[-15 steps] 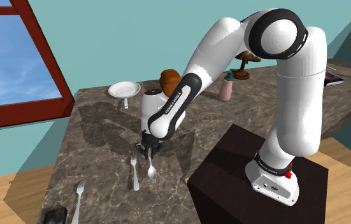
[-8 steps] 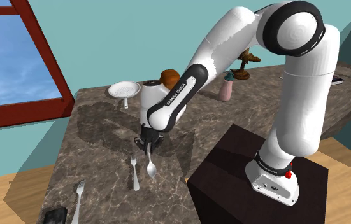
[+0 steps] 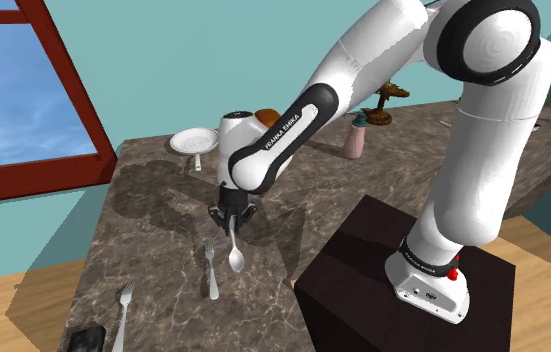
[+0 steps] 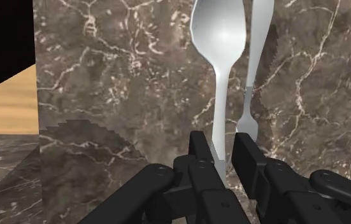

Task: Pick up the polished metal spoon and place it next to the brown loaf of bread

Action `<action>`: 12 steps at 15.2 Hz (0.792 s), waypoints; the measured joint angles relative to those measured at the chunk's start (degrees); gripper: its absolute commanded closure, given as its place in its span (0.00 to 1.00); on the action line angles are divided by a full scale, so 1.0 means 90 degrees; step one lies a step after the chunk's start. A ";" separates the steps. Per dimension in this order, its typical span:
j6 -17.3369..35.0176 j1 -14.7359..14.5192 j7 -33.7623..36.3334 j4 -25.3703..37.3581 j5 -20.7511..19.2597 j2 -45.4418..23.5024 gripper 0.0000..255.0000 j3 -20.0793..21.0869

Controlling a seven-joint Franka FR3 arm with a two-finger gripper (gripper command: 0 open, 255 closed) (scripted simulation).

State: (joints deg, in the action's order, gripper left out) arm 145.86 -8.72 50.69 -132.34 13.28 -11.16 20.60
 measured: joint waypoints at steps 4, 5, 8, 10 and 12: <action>-0.0354 0.0043 -0.0010 0.0049 0.0068 0.0313 1.00 0.0017; -0.0432 0.0041 0.0007 0.0063 0.0079 0.0380 1.00 0.0025; -0.0674 0.0071 -0.0010 0.0104 0.0123 0.0584 1.00 0.0023; -0.0849 0.0076 0.0013 0.0170 0.0134 0.0698 1.00 0.0025; -0.1011 0.0083 0.0030 0.0228 0.0145 0.0807 1.00 0.0025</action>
State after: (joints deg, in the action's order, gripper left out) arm 136.76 -7.97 50.96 -130.29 14.58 -3.90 20.83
